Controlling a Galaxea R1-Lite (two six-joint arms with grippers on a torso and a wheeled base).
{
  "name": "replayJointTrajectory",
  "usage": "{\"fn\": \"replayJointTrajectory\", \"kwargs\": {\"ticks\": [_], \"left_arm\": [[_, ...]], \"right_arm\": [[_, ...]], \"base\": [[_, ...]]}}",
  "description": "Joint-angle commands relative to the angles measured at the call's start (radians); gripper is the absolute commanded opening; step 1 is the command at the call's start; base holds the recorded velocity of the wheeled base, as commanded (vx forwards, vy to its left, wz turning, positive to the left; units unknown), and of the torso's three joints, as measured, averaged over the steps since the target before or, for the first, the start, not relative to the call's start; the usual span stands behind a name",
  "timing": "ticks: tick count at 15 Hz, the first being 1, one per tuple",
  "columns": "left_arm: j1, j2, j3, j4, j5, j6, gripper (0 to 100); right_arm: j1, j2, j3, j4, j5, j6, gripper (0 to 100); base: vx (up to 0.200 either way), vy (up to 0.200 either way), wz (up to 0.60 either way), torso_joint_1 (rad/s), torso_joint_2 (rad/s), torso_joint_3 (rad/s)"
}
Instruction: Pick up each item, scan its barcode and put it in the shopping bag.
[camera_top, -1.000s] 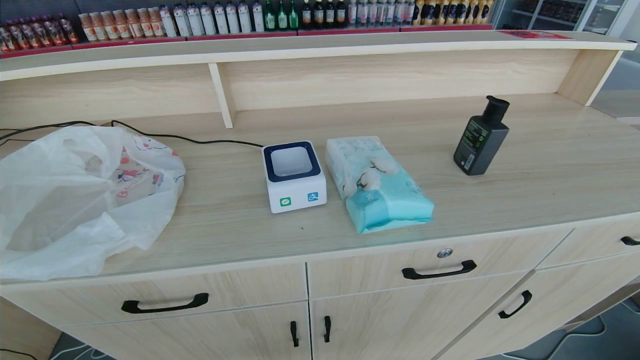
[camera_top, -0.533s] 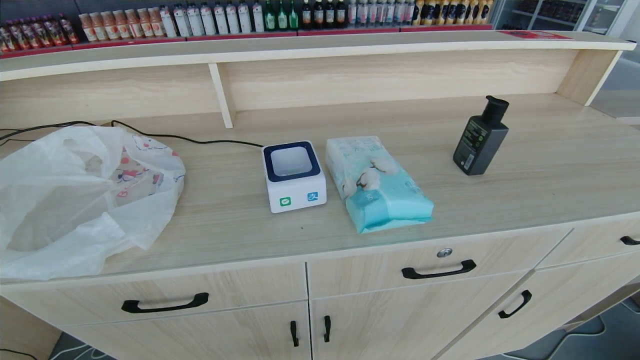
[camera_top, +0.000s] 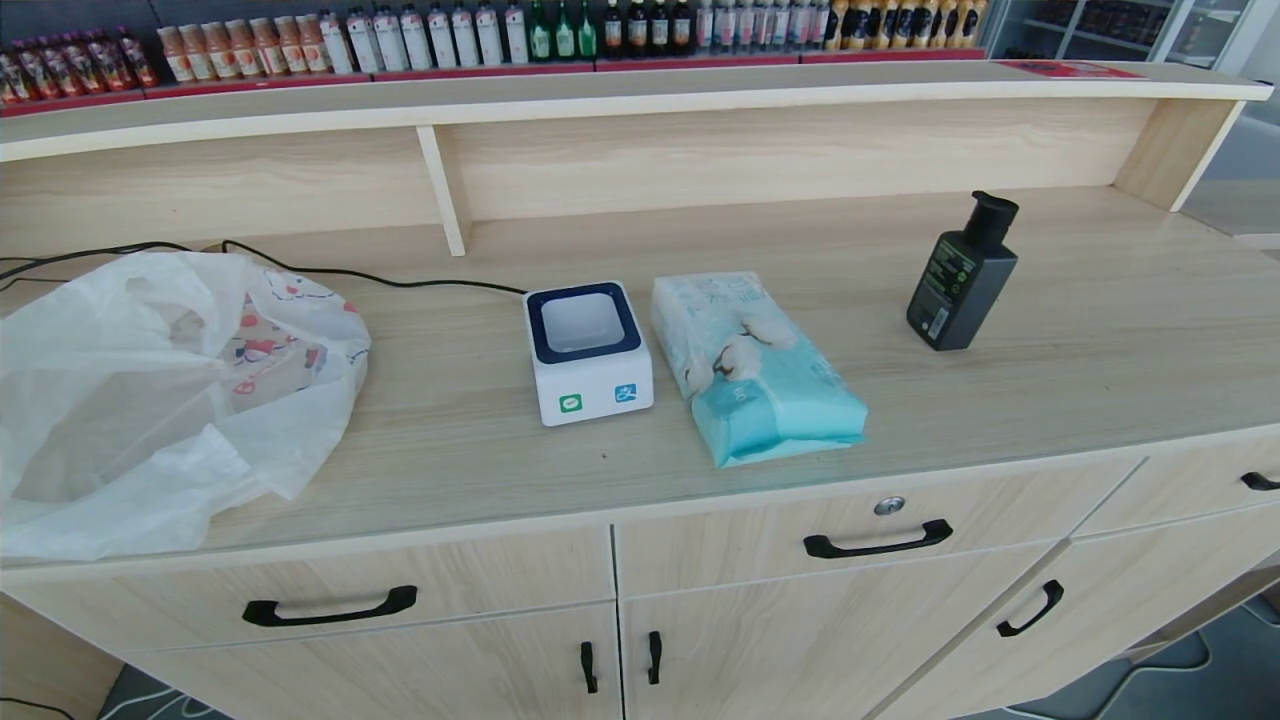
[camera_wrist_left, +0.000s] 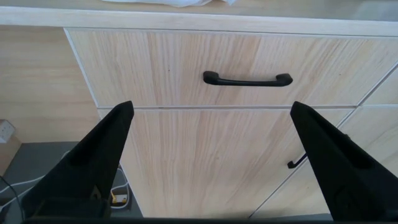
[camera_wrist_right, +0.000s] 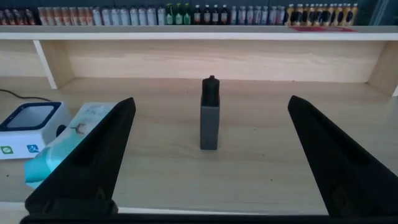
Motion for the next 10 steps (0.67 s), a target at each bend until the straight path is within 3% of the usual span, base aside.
{"fn": "replayJointTrajectory", "kwargs": {"ticks": [1, 4, 7, 10], "left_arm": [[0.000, 0.000, 0.000, -0.001, 0.000, 0.000, 100], [0.000, 0.000, 0.000, -0.001, 0.000, 0.000, 100], [0.000, 0.000, 0.000, 0.002, 0.000, 0.000, 100], [0.002, 0.000, 0.000, 0.002, 0.000, 0.000, 100]], "right_arm": [[0.082, 0.297, -0.053, -0.169, -0.001, -0.004, 100], [0.122, 0.465, -0.125, -0.301, -0.001, -0.002, 100], [0.167, 0.524, -0.132, -0.316, -0.001, 0.024, 100], [0.277, 0.608, -0.139, -0.377, -0.004, 0.015, 100]], "base": [[0.000, 0.000, 0.00, 0.000, 0.00, 0.000], [0.000, 0.000, 0.00, 0.000, 0.00, 0.000], [0.000, 0.000, 0.00, 0.000, 0.00, 0.000], [0.000, 0.000, 0.00, 0.000, 0.00, 0.000]]}}
